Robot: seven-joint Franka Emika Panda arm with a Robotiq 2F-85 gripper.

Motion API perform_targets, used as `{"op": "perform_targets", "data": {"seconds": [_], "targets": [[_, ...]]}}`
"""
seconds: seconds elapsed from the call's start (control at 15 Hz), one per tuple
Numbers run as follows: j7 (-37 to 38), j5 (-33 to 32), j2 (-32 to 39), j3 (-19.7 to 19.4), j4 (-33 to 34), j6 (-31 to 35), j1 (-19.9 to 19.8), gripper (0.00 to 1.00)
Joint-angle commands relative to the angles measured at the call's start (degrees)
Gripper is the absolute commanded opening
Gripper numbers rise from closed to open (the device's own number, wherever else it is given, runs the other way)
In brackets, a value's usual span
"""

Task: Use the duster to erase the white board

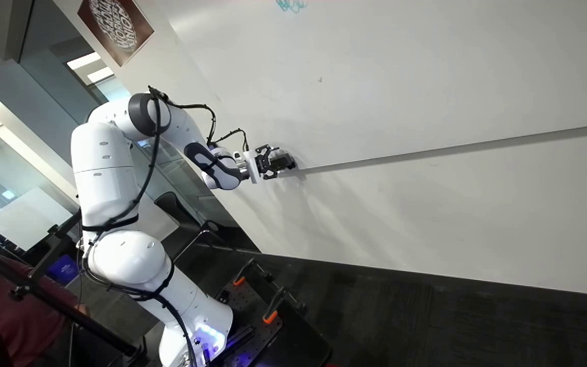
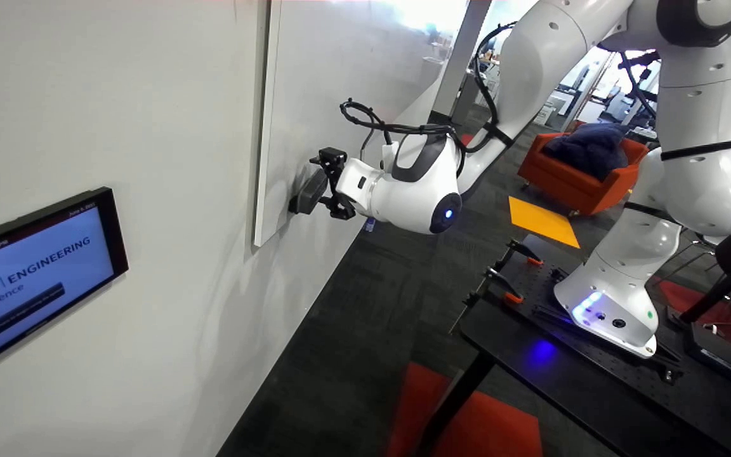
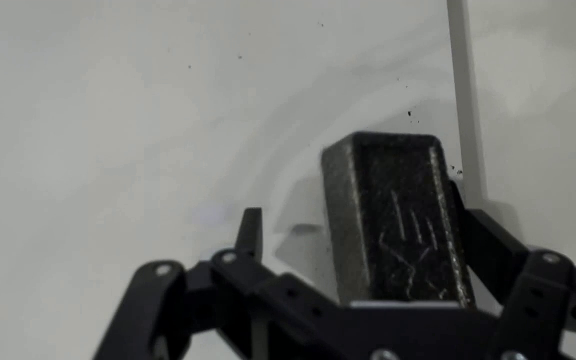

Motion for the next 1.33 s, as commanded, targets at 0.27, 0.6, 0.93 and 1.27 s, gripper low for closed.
{"op": "perform_targets", "data": {"seconds": [0.27,0.6,0.93,1.27], "targets": [[-2.2,3.7,-10.5,2.5,-8.6,-1.6,-0.1,1.00],[-7.8,13.8,-22.7,5.4,-15.2,7.5,-1.5,1.00],[-23.4,33.3,-33.6,4.1,-20.4,18.8,-0.6,1.00],[-34.4,42.4,-39.9,2.4,-23.8,25.3,0.5,1.00]]}}
